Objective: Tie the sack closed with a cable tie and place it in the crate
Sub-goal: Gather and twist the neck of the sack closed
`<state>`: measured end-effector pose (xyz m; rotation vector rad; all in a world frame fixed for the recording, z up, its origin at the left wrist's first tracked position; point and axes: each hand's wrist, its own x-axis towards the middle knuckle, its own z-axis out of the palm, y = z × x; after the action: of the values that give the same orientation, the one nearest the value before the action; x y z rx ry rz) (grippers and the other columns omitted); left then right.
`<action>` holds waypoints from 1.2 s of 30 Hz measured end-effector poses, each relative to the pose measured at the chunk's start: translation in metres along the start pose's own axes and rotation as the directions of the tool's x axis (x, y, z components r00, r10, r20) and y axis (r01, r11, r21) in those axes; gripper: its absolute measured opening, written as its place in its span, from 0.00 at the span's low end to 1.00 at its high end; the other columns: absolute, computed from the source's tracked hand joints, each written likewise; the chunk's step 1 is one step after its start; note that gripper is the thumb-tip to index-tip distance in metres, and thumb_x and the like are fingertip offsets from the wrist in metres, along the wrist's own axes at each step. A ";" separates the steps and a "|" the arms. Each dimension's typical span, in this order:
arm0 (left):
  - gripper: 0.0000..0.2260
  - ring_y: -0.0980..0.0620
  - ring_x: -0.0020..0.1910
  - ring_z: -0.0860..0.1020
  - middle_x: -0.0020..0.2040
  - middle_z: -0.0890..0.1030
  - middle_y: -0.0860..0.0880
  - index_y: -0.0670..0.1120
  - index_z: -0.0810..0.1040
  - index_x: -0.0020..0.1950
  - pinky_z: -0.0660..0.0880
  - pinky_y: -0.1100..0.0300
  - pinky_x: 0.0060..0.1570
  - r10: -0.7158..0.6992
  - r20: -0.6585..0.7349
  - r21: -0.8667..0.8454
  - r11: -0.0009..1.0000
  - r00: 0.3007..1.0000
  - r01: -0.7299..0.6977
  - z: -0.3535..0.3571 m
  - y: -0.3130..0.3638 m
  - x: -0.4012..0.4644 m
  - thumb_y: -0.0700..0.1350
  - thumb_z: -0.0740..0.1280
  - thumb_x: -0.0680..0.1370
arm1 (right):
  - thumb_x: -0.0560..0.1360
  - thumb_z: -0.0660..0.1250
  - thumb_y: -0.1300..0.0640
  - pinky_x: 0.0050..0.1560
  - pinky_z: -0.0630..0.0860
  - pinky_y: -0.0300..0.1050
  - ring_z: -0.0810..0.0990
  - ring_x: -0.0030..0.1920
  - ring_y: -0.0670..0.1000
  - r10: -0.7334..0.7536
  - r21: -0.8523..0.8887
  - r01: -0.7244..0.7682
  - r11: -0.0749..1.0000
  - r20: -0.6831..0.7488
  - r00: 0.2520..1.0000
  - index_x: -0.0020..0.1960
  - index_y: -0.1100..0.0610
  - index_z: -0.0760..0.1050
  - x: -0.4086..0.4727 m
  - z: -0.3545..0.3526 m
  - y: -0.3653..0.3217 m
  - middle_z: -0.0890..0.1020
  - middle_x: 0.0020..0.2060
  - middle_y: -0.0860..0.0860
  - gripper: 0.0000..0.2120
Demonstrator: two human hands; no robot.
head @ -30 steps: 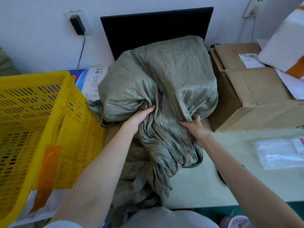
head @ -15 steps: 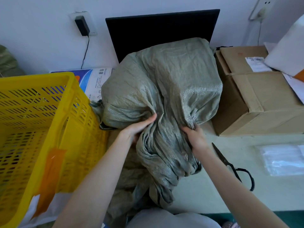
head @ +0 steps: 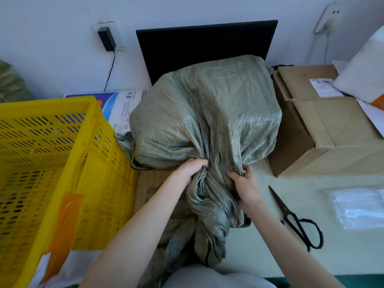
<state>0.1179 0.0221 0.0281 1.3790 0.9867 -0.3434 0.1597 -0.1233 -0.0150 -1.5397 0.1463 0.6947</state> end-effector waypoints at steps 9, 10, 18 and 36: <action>0.32 0.49 0.73 0.62 0.75 0.62 0.50 0.54 0.59 0.76 0.58 0.55 0.71 0.009 0.153 0.102 0.994 0.988 -0.025 -0.008 -0.014 0.009 0.66 0.58 0.75 | 0.71 0.69 0.58 0.61 0.69 0.57 0.74 0.56 0.58 -0.036 0.087 0.041 0.995 -0.065 0.997 0.52 0.47 0.68 -0.013 -0.010 0.001 0.74 0.56 0.55 0.14; 0.33 0.50 0.74 0.60 0.76 0.60 0.50 0.54 0.58 0.76 0.55 0.59 0.70 0.005 0.192 0.153 0.988 0.981 -0.035 -0.008 -0.016 0.010 0.66 0.58 0.75 | 0.73 0.67 0.60 0.58 0.69 0.53 0.73 0.55 0.57 -0.087 0.101 0.094 0.990 -0.070 0.994 0.55 0.49 0.67 -0.016 -0.009 0.002 0.73 0.54 0.54 0.14; 0.20 0.45 0.46 0.81 0.50 0.82 0.42 0.41 0.77 0.59 0.77 0.55 0.51 -0.055 0.130 0.004 0.998 0.990 0.055 -0.005 -0.025 0.017 0.53 0.71 0.73 | 0.78 0.60 0.65 0.60 0.71 0.58 0.77 0.53 0.58 -0.128 0.178 0.137 0.975 -0.061 0.990 0.56 0.52 0.62 -0.030 0.004 0.018 0.76 0.56 0.60 0.12; 0.37 0.49 0.53 0.80 0.55 0.80 0.48 0.50 0.74 0.63 0.77 0.54 0.52 0.018 0.192 -0.123 0.992 0.981 0.005 0.014 -0.023 0.021 0.74 0.63 0.64 | 0.79 0.59 0.65 0.63 0.71 0.41 0.77 0.58 0.46 -0.431 -0.350 0.419 0.838 0.046 0.901 0.61 0.57 0.77 -0.032 -0.003 0.046 0.80 0.56 0.48 0.14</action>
<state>0.1183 0.0110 -0.0041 1.2127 0.8294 -0.3969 0.1118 -0.1420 -0.0388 -1.8481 -0.3096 0.3457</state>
